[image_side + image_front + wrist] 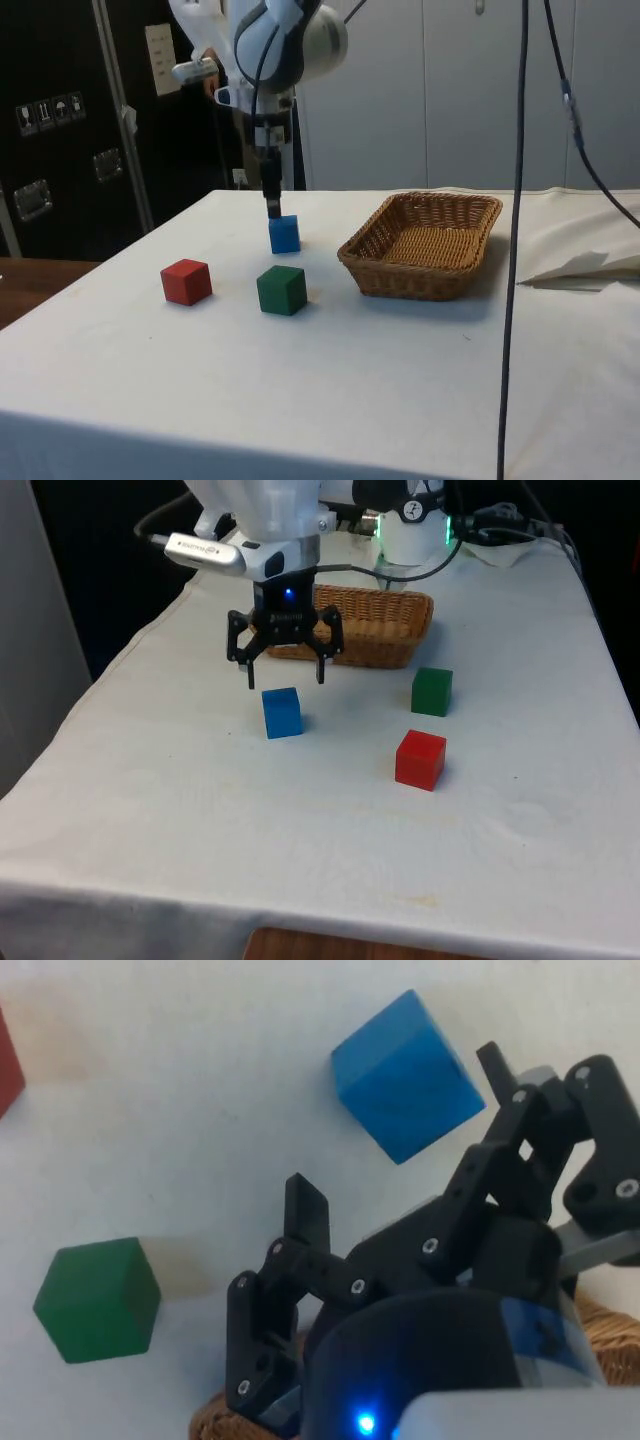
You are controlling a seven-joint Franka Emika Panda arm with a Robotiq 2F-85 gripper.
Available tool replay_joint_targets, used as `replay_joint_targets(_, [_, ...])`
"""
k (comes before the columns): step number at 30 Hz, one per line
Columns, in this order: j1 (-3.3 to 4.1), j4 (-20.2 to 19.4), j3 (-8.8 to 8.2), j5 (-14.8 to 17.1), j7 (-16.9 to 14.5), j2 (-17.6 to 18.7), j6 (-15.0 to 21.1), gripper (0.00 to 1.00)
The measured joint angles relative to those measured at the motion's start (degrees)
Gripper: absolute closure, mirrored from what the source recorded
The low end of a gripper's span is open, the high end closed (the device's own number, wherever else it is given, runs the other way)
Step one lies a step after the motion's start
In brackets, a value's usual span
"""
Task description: Pick up the blue cube and place it into the basket.
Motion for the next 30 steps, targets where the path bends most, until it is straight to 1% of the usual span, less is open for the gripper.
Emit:
replay_joint_targets(1, [-0.11,0.3,-0.29,0.0,-0.2,0.5,0.0,0.0])
replay_joint_targets(8, [-0.63,1.3,-0.69,0.0,-0.3,1.6,0.0,0.0])
replay_joint_targets(12, [-0.92,1.4,-0.97,0.6,-0.7,2.1,0.0,0.0])
replay_joint_targets(15, [-1.2,1.5,-1.15,2.0,-1.8,2.6,0.0,0.0])
replay_joint_targets(17, [-1.38,1.7,-1.15,3.5,-2.9,3.2,0.0,0.0])
replay_joint_targets(19, [-1.38,1.7,-1.15,3.5,-2.9,3.2,0.0,0.0])
replay_joint_targets(23, [-1.43,2.3,-1.15,6.0,-4.3,4.3,0.0,0.0])
replay_joint_targets(24, [-1.43,2.3,-1.15,6.0,-4.3,4.3,0.0,0.0])
replay_joint_targets(25, [-1.43,2.5,-1.15,6.9,-4.8,4.7,0.0,0.0])
replay_joint_targets(30, [-1.43,3.1,-1.15,8.7,-5.8,5.6,0.0,0.0])
